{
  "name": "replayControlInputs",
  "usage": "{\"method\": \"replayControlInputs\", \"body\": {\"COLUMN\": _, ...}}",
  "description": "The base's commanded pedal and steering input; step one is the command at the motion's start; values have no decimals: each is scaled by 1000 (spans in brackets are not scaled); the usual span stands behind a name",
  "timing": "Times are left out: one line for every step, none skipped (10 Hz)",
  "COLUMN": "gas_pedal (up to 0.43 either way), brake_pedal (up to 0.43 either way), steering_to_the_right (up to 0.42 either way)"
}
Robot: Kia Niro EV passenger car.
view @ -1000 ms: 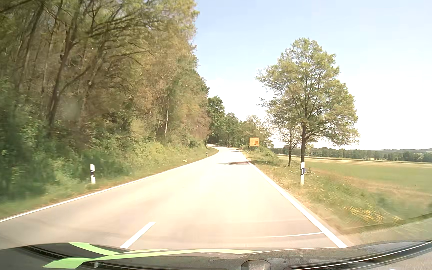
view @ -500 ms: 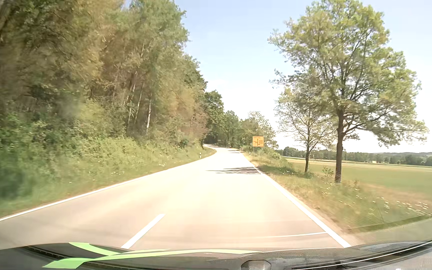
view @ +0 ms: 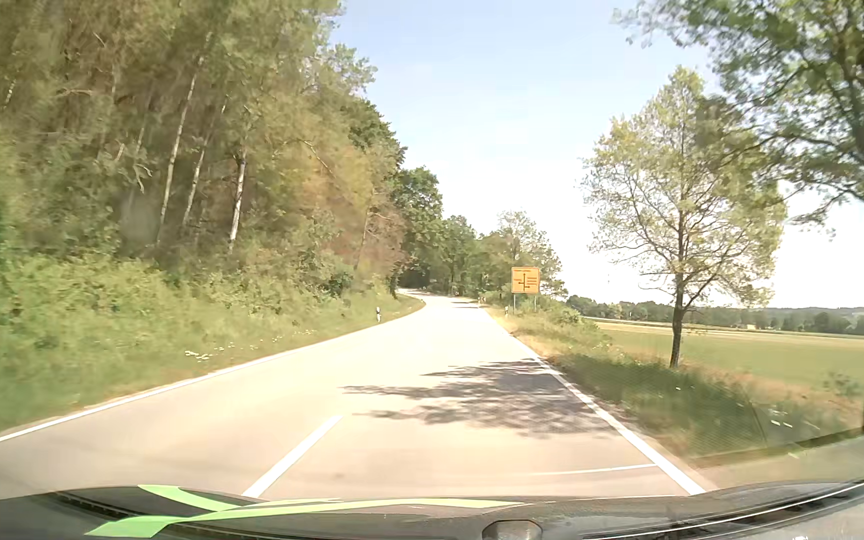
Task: Follow the waypoints while adhering to traffic rules and regulations
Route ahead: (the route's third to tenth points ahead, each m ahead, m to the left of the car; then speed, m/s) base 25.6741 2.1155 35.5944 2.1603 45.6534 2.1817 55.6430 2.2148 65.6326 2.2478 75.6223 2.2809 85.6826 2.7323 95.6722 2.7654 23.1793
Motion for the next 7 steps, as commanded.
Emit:
{"method": "replayControlInputs", "body": {"gas_pedal": 177, "brake_pedal": 0, "steering_to_the_right": 5}}
{"method": "replayControlInputs", "body": {"gas_pedal": 169, "brake_pedal": 0, "steering_to_the_right": 4}}
{"method": "replayControlInputs", "body": {"gas_pedal": 138, "brake_pedal": 0, "steering_to_the_right": 3}}
{"method": "replayControlInputs", "body": {"gas_pedal": 118, "brake_pedal": 0, "steering_to_the_right": 3}}
{"method": "replayControlInputs", "body": {"gas_pedal": 118, "brake_pedal": 0, "steering_to_the_right": 2}}
{"method": "replayControlInputs", "body": {"gas_pedal": 118, "brake_pedal": 0, "steering_to_the_right": 0}}
{"method": "replayControlInputs", "body": {"gas_pedal": 118, "brake_pedal": 0, "steering_to_the_right": -1}}
